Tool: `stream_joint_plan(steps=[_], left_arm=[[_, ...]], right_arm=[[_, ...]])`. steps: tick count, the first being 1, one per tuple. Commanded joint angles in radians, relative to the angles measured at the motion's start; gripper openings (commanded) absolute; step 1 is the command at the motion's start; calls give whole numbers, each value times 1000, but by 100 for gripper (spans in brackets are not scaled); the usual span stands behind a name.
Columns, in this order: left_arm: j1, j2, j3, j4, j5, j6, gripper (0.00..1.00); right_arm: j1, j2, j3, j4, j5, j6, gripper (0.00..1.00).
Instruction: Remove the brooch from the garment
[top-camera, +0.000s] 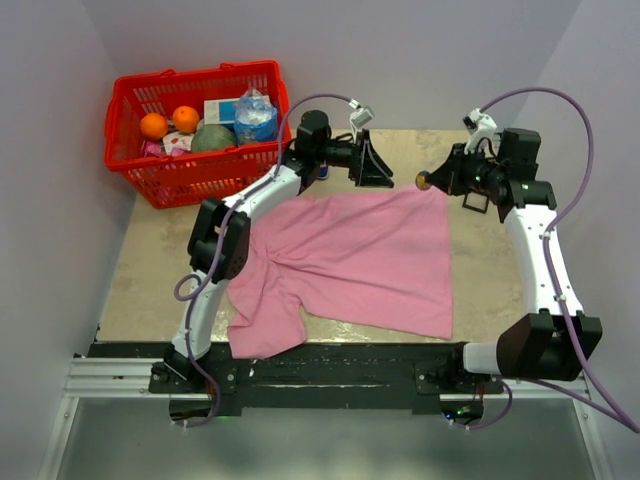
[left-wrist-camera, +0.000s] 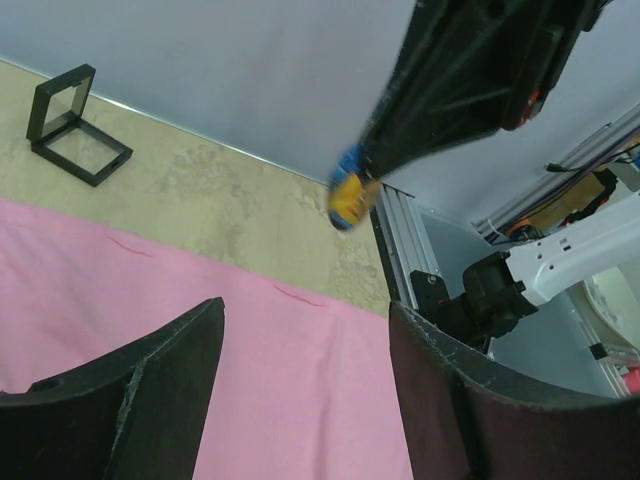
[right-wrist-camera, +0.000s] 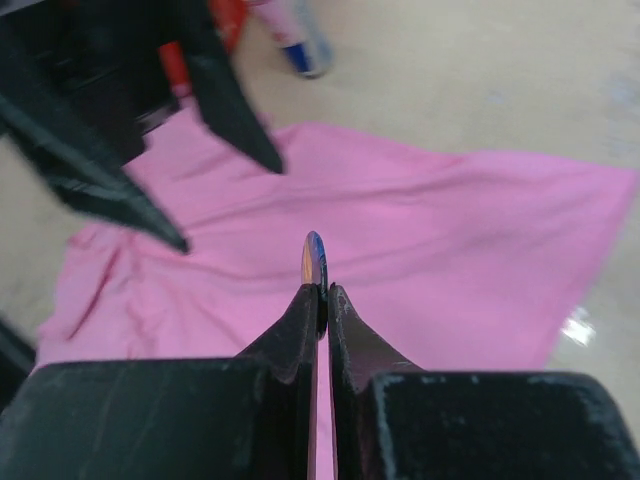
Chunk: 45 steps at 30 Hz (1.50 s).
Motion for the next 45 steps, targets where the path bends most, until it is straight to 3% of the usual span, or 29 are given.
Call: stream_joint_plan(steps=[1,6,9,11,13,17,22,30,45], left_arm=[[6,32,44,-177,-38,143,71],[9,47,64,-350,-24,292,69],[12,27,51,-486,-29,407,68],[15,15,44,-563,-42,482,68],[21,4,25,-607,-47,508,68],[27,-16,-12,-670,-62,568,68],[32,-45,-36,-769,-76,645,68],[33,-77,-119,-825,-96,679,68],[30,-108,-187,-905,-159,762,69]], right_arm=[[-10,-15,-14,118,541,168,0],[-8,48,-23,263,859,35,0],[-8,109,-11,323,964,-45,0],[-10,172,6,331,1074,-50,0],[-21,232,21,262,1126,60,0],[-140,278,2,189,865,317,0],[-180,304,-50,223,901,434,0],[-222,410,-20,286,771,606,0],[-238,537,17,379,720,706,0]])
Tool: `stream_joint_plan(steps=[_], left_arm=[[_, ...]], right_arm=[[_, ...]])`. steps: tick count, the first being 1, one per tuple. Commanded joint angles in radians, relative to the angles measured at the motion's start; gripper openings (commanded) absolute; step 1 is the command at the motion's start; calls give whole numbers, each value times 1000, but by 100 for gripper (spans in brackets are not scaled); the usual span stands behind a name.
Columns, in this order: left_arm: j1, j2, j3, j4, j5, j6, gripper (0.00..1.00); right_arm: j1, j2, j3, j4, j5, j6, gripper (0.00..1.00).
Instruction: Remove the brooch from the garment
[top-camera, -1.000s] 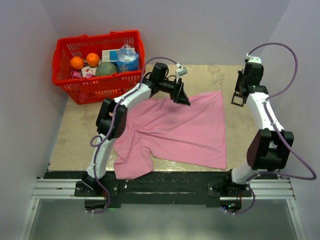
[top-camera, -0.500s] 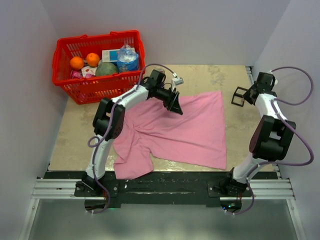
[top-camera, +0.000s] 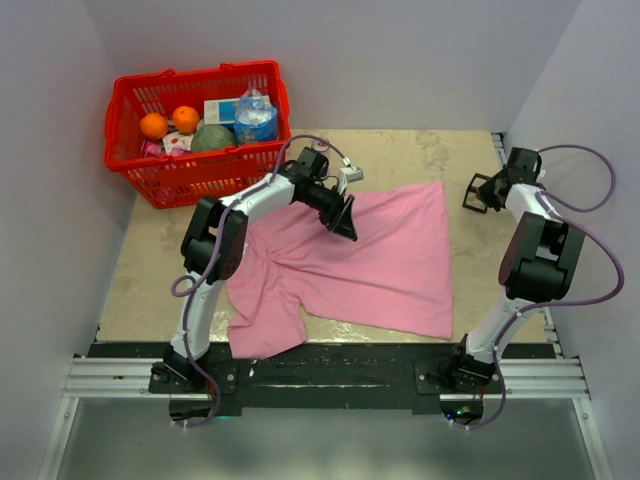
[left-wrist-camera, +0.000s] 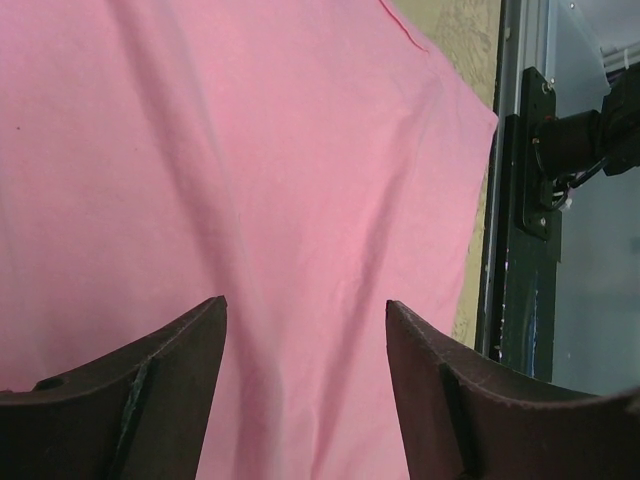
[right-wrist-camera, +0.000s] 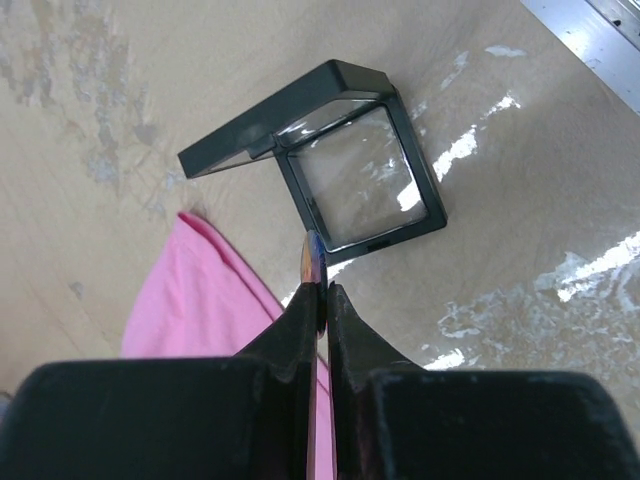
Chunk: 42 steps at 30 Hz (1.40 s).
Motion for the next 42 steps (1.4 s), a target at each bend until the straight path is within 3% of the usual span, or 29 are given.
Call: stream_joint_plan(steps=[1,42], left_arm=[[1,-67,-10,-14,-6,35,69],[-8,-55,-27,-20,-3,23,70]], right_arm=[[-11,12,33,83,-13,60,0],[-10,119,93,143,59,-57,0]])
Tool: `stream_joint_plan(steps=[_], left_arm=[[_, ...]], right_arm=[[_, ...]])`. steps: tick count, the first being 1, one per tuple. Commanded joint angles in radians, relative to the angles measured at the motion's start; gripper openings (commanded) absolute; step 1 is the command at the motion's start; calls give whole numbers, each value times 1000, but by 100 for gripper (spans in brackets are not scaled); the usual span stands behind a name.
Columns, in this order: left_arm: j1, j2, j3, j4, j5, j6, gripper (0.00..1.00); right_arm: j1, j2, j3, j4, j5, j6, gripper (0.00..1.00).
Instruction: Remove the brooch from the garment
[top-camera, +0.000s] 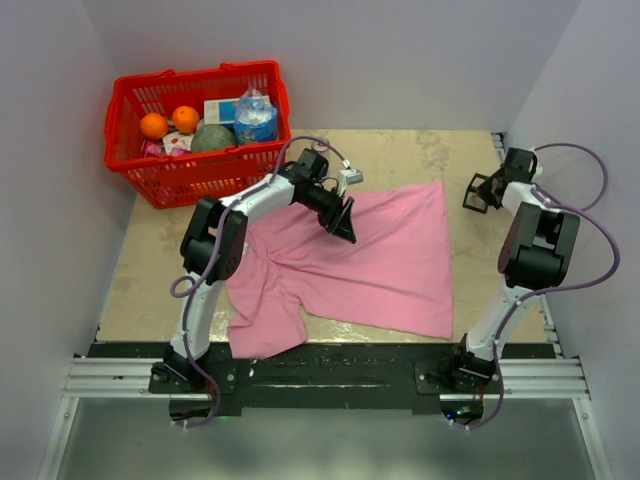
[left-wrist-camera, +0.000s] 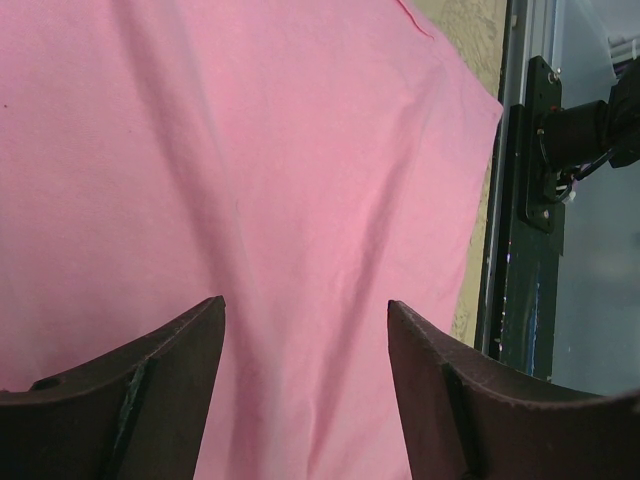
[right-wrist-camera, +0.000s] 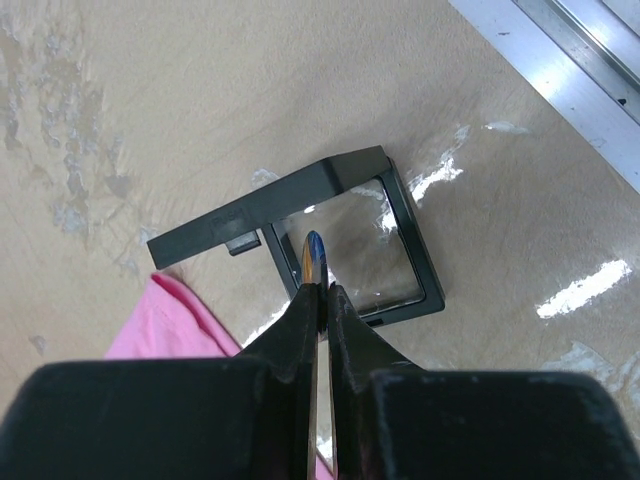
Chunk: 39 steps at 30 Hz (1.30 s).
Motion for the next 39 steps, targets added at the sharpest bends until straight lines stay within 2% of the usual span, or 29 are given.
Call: stream_joint_plan(steps=[1,24,25,27,30,35,39], left_arm=[[-5,-49,-14,4,11,4,71],[-16,-45,-31,8,16,-5,71],[-16,-45,-32,8,14,-4,71],[-14,-47,-34,9,19,-4,70],[-14,-46,-32,8,22,-4,71],[-16,-41,-28,29,42,-39,71],[-17,-35,-22,47,51,-54,71]], right_arm=[[-10,6,44,43,28,-16,0],[-11,46,62,55,22,-31,1],[-11,47,62,57,22,-36,4],[-11,46,67,54,24,-40,18],[-10,36,67,51,27,-43,34],[-10,13,59,17,62,-45,45],[-11,-2,49,5,71,-57,46]])
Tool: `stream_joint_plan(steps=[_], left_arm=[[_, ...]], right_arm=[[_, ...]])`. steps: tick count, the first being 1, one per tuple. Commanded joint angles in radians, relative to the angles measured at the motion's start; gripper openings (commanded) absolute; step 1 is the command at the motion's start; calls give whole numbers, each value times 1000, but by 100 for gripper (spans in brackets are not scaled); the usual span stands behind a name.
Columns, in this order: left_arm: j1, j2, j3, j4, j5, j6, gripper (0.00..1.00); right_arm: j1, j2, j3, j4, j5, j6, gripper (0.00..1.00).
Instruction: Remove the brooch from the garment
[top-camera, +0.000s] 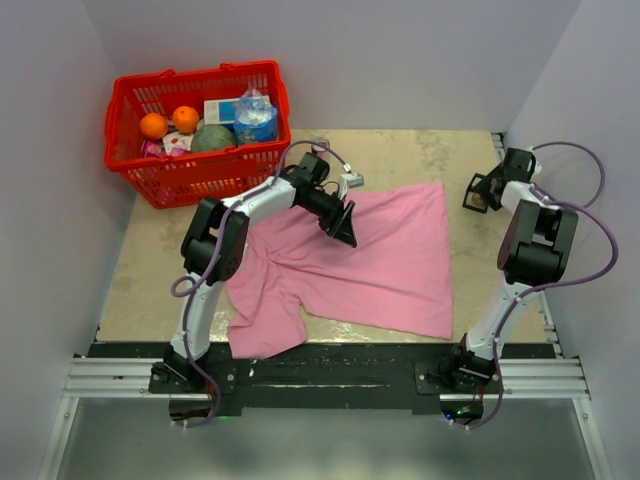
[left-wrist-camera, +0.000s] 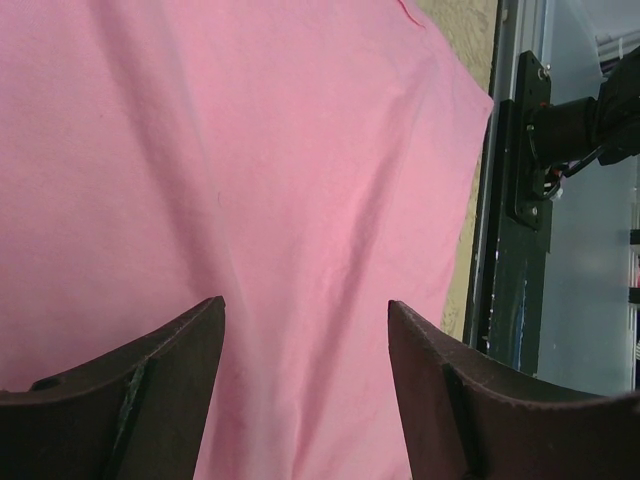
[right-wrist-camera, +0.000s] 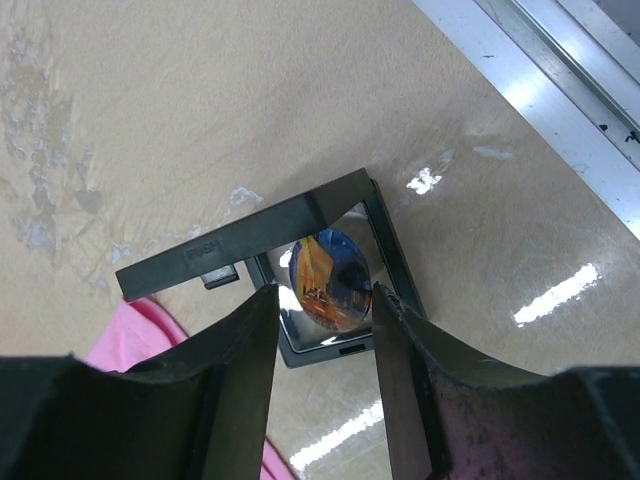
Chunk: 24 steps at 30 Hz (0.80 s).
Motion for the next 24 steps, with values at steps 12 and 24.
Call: stream_joint_plan(steps=[12,24], left_arm=[[-5,-39,14,28,41,-10,70],[-5,-62,158,-53,-84,136,99]], right_arm=[[-13,-114,29,-84,41,-107,55],[-6,-366,-13,-384,-169,-333,72]])
